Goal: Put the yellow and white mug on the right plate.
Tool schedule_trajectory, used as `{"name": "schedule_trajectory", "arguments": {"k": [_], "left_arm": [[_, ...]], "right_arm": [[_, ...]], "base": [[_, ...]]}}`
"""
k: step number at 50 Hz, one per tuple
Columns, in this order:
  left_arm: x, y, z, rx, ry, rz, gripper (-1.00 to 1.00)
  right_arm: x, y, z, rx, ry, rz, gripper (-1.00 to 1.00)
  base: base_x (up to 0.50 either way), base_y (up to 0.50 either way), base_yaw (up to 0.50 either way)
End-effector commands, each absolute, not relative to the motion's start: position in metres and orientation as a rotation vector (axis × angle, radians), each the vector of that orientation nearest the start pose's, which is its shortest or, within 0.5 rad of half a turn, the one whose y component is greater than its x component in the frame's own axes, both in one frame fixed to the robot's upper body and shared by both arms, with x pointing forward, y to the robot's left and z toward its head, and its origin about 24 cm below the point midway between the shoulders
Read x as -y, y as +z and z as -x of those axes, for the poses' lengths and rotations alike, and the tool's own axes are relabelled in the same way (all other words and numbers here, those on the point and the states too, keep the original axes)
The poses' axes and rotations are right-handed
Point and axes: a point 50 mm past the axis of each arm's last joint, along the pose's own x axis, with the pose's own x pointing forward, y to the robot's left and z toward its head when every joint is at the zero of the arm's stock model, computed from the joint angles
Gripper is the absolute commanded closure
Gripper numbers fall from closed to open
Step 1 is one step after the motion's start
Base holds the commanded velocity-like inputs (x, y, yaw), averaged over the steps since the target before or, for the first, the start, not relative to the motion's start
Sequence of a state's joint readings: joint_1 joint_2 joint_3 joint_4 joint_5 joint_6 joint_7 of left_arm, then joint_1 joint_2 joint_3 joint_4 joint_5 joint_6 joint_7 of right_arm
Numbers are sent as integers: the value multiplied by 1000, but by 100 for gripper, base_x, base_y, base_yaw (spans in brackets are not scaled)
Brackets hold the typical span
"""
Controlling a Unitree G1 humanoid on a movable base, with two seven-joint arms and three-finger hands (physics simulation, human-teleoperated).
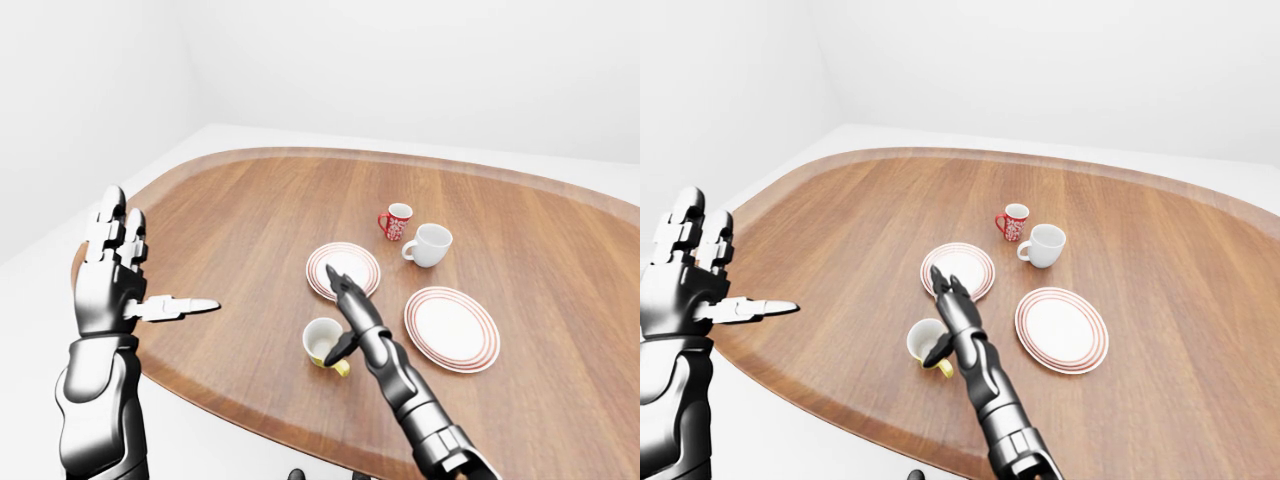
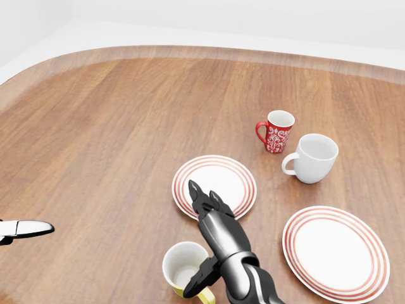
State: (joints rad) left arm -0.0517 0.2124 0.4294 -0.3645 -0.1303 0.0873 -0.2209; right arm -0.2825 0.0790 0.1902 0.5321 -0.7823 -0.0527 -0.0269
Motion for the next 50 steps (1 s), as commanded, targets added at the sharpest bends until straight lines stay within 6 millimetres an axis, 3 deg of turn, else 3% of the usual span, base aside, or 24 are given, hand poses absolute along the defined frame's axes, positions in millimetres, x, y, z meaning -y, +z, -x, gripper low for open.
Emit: {"name": "schedule_trajectory", "arguments": {"k": [1,25,50], "left_arm": [[-256,152,-232,371,134,-172,-100],[-255,152,-232,369,130,-172,-100],[-254,151,-232,368,127,-173,-100]], "right_arm": [[61,-10,-286,-86,368,788,-100],[63,-31,-285,-186,375,779,-100],[65,-41,-281,-213,383,824,-100]], "base": [[0,0,0],[0,0,0],[0,0,0]]}}
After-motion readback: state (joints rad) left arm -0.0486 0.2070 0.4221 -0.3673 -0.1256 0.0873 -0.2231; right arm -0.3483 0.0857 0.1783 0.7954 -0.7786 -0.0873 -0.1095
